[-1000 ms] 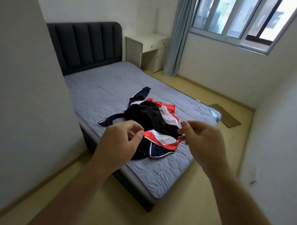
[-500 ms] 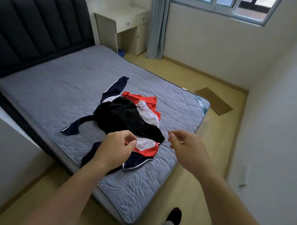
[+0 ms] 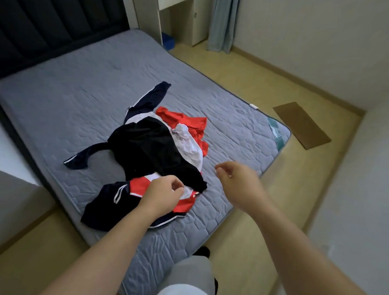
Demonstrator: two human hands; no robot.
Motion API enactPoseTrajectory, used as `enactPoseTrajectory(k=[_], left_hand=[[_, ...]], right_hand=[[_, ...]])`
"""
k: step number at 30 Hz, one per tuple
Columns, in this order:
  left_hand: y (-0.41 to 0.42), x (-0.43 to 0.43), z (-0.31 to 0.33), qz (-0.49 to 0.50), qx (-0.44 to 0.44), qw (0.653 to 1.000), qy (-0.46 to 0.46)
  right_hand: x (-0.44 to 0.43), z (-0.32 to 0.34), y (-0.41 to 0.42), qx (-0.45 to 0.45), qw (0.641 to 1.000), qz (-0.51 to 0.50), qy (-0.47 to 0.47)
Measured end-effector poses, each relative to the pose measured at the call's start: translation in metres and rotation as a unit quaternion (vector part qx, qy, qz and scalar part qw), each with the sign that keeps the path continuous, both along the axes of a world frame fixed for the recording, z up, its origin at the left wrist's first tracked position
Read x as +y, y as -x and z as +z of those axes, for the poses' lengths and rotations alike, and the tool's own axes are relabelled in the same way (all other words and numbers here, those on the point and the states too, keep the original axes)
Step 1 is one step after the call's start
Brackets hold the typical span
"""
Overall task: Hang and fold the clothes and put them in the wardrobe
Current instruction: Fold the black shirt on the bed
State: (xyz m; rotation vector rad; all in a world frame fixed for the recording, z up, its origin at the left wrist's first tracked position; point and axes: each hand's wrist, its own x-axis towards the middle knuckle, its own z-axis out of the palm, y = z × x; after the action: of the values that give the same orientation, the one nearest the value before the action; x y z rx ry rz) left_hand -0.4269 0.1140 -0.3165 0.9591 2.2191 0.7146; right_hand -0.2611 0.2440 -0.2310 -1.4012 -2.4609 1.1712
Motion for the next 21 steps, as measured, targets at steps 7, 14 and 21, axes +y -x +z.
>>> enactPoseTrajectory(k=[7,14,21], left_hand=[[0.02,0.125,-0.109,-0.117,0.086,0.98,0.137],[0.065,0.243,-0.241,-0.257,0.119,0.911,0.299],[0.103,0.306,-0.363,-0.363,0.13,0.84,0.382]], right_hand=[[0.116,-0.085,0.027,-0.059,0.994,0.087,-0.006],[0.233,-0.194,0.054,-0.138,0.964,0.228,-0.014],[0.311,-0.281,0.064,-0.175,0.959,0.223,0.009]])
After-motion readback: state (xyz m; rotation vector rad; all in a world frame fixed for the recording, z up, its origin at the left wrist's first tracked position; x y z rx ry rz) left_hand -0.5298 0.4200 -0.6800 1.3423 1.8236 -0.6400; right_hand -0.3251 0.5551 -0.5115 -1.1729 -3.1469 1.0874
